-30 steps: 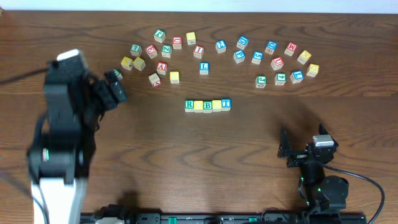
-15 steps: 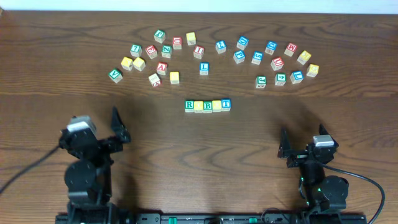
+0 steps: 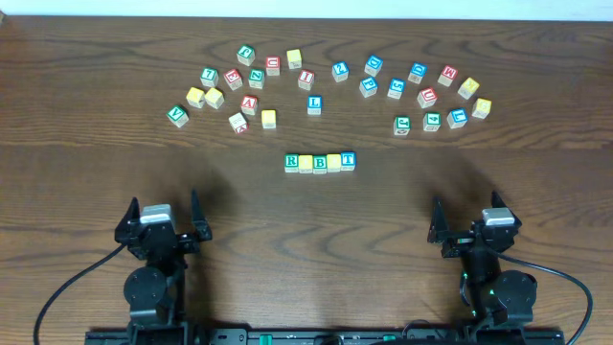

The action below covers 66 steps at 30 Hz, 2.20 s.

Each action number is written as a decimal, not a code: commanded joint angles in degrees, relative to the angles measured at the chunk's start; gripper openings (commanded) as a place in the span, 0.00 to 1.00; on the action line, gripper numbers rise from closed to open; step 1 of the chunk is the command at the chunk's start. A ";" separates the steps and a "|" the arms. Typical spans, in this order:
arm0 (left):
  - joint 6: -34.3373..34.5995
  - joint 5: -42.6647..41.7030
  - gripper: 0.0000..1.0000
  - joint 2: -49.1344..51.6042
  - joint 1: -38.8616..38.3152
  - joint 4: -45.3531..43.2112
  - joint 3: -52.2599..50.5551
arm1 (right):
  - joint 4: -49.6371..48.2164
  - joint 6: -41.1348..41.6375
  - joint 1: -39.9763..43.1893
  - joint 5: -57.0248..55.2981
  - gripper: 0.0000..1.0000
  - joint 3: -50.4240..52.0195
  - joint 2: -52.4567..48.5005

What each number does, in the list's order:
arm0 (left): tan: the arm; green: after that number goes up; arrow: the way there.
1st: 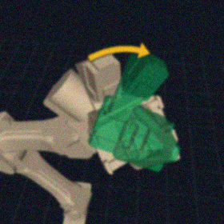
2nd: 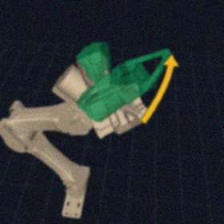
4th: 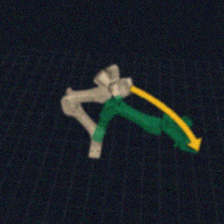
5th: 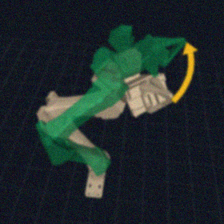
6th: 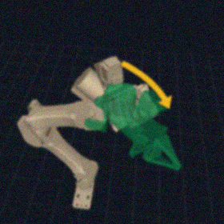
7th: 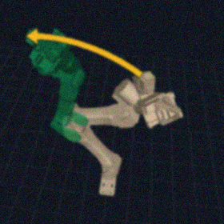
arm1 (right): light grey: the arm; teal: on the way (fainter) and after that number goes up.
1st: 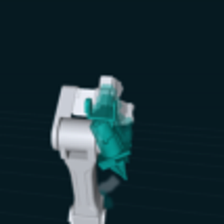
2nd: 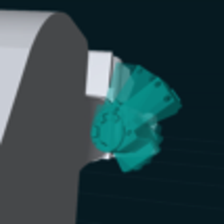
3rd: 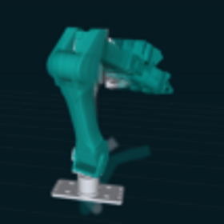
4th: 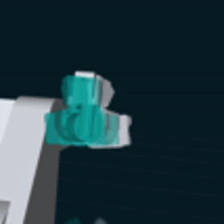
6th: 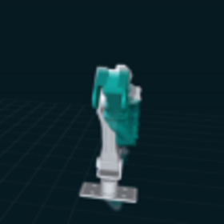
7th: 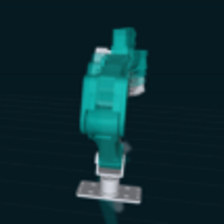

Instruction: Spell out ROBOT

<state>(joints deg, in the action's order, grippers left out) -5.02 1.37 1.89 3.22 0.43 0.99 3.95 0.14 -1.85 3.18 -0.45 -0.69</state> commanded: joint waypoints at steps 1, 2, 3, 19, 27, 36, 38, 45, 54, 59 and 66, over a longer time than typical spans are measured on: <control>-1.86 -0.76 1.00 -1.86 0.24 2.10 -0.79 | 0.13 -0.20 -0.83 -0.02 0.99 0.13 0.31; -1.86 -0.72 1.00 -1.84 0.26 2.67 -0.79 | 0.13 -0.20 -0.83 -0.02 0.99 0.13 0.31; -1.86 -0.72 1.00 -1.84 0.26 3.43 -0.79 | 0.15 -0.20 -0.83 -0.02 0.99 0.13 0.33; -1.84 -0.74 1.00 -1.60 0.24 3.74 -0.76 | 0.15 -0.20 -0.83 -0.02 0.99 0.13 0.31; -1.84 -0.76 1.00 -1.60 0.24 3.74 -0.76 | 0.15 -0.20 -0.83 -0.02 0.99 0.13 0.33; -1.84 -0.76 1.00 -1.60 0.24 3.74 -0.76 | 0.15 -0.20 -0.83 -0.02 0.99 0.13 0.33; -1.84 -0.76 1.00 -1.57 0.24 3.74 -0.76 | 0.13 -0.20 -0.83 -0.02 0.99 0.13 0.31; -1.84 -0.74 1.00 -1.57 0.24 3.74 -0.76 | 0.13 -0.20 -0.83 -0.02 0.99 0.13 0.33; -1.84 -0.76 1.00 -1.57 0.24 3.74 -0.76 | 0.15 -0.20 -0.83 -0.02 0.99 0.13 0.33; -1.84 -0.76 1.00 -1.57 0.24 3.74 -0.76 | 0.15 -0.20 -0.83 -0.02 0.99 0.13 0.31; -1.84 -0.74 1.00 -1.55 0.24 3.74 -0.76 | 0.13 -0.20 -0.83 -0.02 0.99 0.13 0.31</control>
<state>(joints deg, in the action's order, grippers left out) -6.09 0.30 0.62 3.22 1.54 1.10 3.92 0.14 -1.85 3.18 -0.45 -0.69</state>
